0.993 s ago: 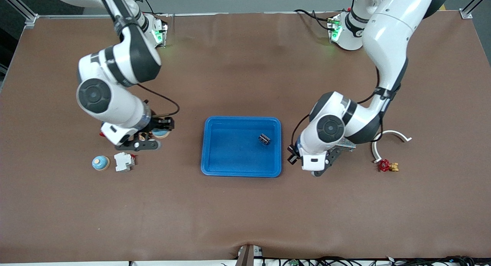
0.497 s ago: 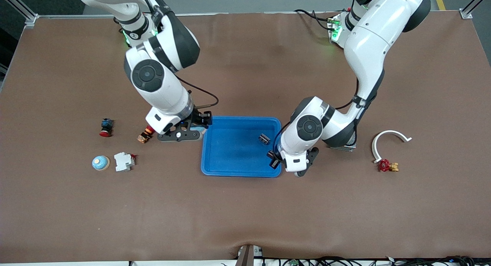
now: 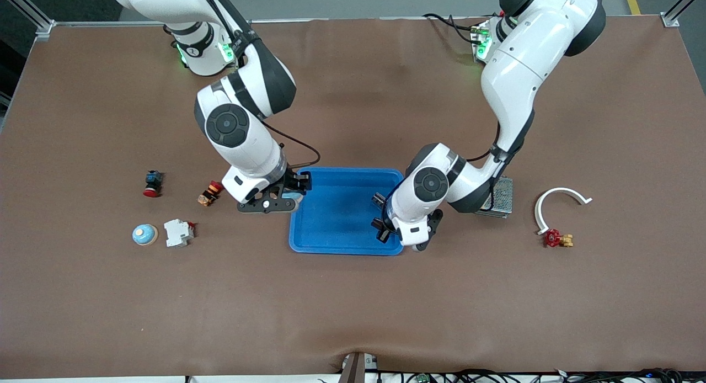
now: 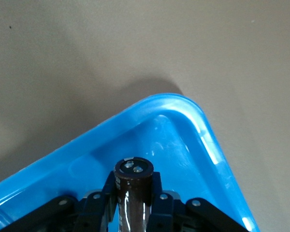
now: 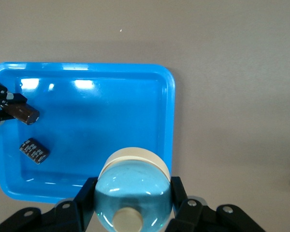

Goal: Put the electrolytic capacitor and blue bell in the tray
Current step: 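Place the capacitor in the tray while the right gripper carries the bell, then lower the bell into the tray while the left gripper withdraws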

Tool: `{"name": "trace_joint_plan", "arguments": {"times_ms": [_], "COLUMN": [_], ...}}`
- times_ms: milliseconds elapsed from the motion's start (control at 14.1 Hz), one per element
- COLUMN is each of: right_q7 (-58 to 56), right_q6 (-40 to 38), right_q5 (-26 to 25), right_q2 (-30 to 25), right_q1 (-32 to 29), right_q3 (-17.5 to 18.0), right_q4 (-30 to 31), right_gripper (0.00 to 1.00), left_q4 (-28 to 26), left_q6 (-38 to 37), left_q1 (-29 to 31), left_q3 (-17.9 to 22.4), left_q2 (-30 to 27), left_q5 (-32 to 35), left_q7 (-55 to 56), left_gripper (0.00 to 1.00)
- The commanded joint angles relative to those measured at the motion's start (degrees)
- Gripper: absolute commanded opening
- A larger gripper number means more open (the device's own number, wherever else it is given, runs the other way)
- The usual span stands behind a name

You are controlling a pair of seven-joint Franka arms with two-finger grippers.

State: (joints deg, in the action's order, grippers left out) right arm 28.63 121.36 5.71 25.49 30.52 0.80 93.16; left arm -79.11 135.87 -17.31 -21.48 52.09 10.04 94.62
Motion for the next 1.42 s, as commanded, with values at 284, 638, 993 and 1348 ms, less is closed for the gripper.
{"name": "trace_joint_plan", "arguments": {"times_ms": [284, 638, 993, 1348], "right_q7": [6.5, 7.1, 7.1, 7.1], "right_q6": [10.4, 12.6, 15.2, 18.6], "right_q5": [0.0, -1.9, -2.5, -2.5], "right_q2": [2.4, 4.9, 6.8, 9.6], "right_q1": [4.8, 5.5, 5.4, 5.4], "right_q3": [-0.7, -0.8, -0.9, -1.1], "right_q4": [4.7, 6.2, 7.1, 7.2], "right_gripper": [0.51, 0.51, 0.51, 0.51], "left_q4": [1.4, 1.8, 1.8, 1.6], "left_q6": [-0.5, -9.0, -17.3, -24.7], "left_q1": [-1.3, 0.0, 4.2, 9.5], "left_q3": [0.6, 0.6, 0.8, 0.8], "left_q2": [0.2, -4.1, -10.9, -18.6], "left_q5": [-0.3, -0.2, -0.2, 0.0], "left_q7": [0.0, -3.4, -16.3, -29.7], "left_gripper": [1.00, 1.00, 1.00, 1.00]}}
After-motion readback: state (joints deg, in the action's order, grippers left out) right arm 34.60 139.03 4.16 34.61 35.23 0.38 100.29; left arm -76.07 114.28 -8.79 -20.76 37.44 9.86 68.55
